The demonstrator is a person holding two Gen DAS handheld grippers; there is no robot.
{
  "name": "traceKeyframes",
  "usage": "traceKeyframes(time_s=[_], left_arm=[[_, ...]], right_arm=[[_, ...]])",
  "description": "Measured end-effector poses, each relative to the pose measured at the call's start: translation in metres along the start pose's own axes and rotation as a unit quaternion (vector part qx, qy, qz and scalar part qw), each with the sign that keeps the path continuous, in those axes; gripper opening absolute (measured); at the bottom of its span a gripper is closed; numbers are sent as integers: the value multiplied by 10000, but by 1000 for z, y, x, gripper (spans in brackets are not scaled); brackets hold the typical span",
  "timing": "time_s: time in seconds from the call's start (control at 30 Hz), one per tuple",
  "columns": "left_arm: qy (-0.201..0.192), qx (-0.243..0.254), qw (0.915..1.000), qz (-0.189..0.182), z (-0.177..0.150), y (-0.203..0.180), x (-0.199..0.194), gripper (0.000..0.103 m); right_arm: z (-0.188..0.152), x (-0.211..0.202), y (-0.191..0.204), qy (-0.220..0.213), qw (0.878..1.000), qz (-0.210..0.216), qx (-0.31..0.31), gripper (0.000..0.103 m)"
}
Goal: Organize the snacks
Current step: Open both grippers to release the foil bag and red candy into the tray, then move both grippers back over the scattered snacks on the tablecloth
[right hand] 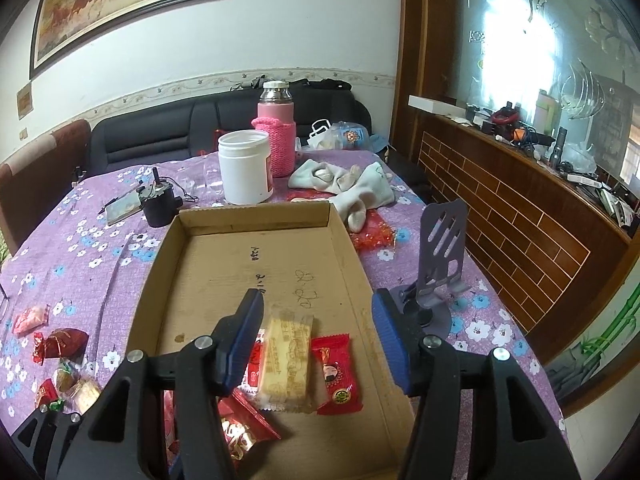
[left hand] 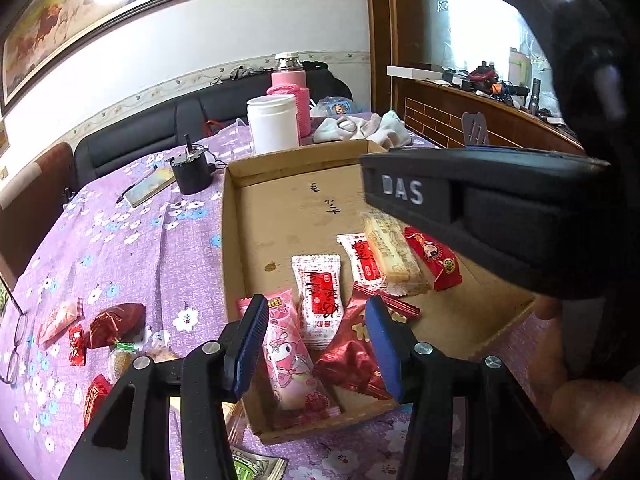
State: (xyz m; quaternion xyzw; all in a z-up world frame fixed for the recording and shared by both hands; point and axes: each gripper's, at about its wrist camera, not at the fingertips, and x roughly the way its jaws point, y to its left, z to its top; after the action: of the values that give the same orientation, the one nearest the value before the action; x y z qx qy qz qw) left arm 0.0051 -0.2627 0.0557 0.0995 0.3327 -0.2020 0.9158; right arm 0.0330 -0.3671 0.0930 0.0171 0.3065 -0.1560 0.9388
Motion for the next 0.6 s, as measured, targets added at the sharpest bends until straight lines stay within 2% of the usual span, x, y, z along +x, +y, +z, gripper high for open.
traceKeyframes(time_s=[0.33, 0.6], left_arm=[[25, -291, 9996, 16, 3, 16, 0, 53], [-49, -447, 9988, 187, 3, 25, -2, 53]], right_arm=[[0, -1, -5, -9, 9999, 41, 140, 56], [-1, -4, -2, -81, 9999, -71, 46, 56]])
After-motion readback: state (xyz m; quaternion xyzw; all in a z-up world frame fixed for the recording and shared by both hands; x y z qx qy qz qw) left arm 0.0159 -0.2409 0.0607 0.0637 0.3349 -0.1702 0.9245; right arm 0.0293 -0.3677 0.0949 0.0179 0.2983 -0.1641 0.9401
